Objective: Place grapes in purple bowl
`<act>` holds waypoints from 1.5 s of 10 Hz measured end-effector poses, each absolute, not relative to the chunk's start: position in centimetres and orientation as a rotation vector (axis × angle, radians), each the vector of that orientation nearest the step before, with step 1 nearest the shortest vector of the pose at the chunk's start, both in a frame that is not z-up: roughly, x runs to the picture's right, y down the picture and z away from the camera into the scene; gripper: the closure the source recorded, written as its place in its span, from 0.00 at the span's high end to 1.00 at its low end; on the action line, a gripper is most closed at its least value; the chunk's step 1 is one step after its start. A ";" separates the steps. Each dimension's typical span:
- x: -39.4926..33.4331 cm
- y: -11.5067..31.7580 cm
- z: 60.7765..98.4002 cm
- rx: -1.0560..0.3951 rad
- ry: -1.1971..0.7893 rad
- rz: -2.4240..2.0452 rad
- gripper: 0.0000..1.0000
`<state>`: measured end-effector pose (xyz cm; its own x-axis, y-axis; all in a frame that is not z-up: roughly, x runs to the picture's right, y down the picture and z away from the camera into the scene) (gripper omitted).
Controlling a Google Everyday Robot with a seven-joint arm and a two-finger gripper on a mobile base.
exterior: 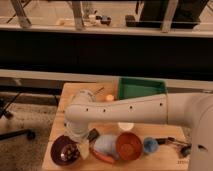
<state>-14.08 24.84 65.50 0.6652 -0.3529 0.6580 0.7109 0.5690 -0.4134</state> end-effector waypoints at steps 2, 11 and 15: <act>-14.0 24.8 65.3 -0.717 -0.554 -0.666 0.80; -13.5 23.0 63.9 -0.699 -0.566 -0.661 0.80; -12.4 21.5 64.1 -0.703 -0.576 -0.631 0.80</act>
